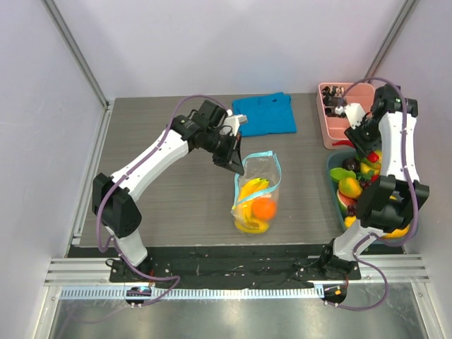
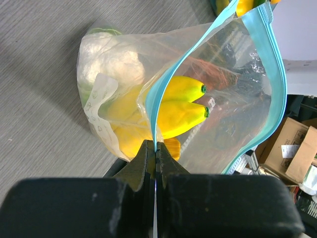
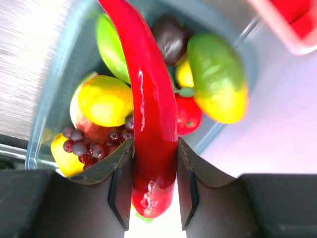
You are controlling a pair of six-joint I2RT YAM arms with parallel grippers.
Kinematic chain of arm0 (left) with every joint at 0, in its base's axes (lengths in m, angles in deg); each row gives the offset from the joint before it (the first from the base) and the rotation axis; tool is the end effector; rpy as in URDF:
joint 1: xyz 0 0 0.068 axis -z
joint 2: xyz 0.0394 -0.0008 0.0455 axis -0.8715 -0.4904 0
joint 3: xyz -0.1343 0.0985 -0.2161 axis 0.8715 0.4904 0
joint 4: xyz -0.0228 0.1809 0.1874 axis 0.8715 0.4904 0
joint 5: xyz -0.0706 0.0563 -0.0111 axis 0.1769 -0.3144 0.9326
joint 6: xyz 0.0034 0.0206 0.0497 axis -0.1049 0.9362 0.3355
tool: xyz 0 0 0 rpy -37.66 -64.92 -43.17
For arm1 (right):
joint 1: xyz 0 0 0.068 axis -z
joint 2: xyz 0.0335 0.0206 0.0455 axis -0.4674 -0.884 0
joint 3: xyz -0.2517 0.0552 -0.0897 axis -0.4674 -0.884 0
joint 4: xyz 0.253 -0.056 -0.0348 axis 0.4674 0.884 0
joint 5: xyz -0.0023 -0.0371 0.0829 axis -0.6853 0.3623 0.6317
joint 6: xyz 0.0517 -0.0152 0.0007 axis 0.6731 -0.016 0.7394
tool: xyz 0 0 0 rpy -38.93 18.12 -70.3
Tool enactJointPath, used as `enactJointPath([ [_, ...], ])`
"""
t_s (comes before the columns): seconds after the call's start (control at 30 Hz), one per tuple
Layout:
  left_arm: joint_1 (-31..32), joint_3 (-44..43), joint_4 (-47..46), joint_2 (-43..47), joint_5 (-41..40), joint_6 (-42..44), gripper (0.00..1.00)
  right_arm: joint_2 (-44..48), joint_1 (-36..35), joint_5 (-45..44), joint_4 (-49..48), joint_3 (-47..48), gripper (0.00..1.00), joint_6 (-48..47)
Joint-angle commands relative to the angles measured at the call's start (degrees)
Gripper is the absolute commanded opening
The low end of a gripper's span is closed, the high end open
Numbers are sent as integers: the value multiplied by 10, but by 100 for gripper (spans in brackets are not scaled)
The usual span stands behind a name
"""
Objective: Place the food in the zip-top bag and seal the zipper
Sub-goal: Pick up the fake vegetable from the bin.
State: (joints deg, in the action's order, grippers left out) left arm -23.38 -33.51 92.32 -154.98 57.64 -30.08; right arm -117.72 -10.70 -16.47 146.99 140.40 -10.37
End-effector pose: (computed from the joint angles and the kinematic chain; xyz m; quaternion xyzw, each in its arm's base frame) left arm 0.2844 -0.2425 0.3355 0.2111 0.8867 -0.3984 0.1023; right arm 0.3166 -0.0972 0.3343 -0.3025 0.9422 -0.0749 0.1228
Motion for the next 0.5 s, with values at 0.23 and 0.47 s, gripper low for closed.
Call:
enactJointPath([
  [0.23,-2,-17,-10,12,3,-2,0,231,-172,187,23,91,2,-210],
  [0.47,1,-9,-22,13,2,-8,0,296,-317,224,-36,14,1,-369],
])
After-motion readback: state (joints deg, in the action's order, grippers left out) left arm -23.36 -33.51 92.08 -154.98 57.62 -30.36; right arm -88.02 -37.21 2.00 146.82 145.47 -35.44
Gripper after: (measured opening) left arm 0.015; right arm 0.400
